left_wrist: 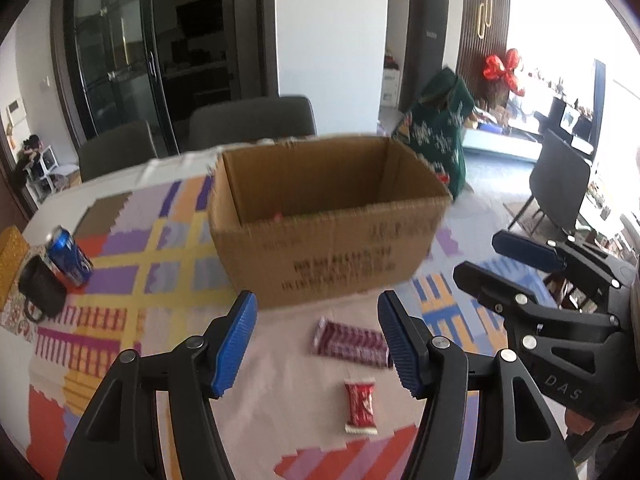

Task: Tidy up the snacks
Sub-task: 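Move both tools back toward the red candy and striped chocolate bar, then grasp the red candy packet with the left tool while the right tool grasps the striped chocolate bar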

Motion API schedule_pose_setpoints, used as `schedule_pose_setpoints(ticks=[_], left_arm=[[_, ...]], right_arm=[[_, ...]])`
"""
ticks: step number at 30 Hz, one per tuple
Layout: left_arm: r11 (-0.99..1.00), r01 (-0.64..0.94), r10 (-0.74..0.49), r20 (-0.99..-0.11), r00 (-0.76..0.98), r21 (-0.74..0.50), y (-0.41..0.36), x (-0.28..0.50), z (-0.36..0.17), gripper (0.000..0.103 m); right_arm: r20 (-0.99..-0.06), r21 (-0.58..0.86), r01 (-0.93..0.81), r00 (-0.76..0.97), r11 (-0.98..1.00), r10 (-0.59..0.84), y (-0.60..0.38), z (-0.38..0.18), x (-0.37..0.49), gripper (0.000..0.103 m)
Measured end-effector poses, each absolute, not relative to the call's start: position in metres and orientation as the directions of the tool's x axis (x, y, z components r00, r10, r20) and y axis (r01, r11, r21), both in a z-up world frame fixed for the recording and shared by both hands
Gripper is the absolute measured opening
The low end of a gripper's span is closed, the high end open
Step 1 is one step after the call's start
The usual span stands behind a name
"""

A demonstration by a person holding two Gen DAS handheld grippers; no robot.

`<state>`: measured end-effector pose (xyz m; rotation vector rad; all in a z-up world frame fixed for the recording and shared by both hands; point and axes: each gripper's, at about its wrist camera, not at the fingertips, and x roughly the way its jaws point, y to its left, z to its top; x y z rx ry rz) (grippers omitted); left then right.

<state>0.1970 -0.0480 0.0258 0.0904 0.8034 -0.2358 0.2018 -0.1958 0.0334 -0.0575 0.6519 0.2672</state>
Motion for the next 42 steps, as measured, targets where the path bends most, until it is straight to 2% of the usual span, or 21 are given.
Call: schedule_pose_setpoints(ticks=[21,30,36,42], left_arm=[[0.956,0.290,-0.169,-0.882,0.440,-0.038,-0.072,0.183,-0.083,0.061],[0.954,0.293,-0.180,-0.907,0.380,-0.066,-0.078,0.188,-0.106,0.048],[0.957,0.280,-0.175,-0.918,0.356,-0.073,-0.077,0.194,-0.116,0.035],[0.957,0.275,-0.191,-0.920,0.342,-0.096,-0.079,0.198,-0.121,0.028]], right_arm=[[-0.783,0.041,-0.243,0.595,0.969,0.183,-0.210,-0.062,0.183,0.051],[-0.821,0.047,-0.224,0.546,0.973,0.165,-0.213,-0.085,0.181,0.051],[-0.833,0.042,-0.234,0.528,0.971,0.163,-0.208,-0.092,0.183,0.051],[-0.840,0.042,-0.238,0.517,0.970,0.164,-0.206,-0.094,0.186,0.051]])
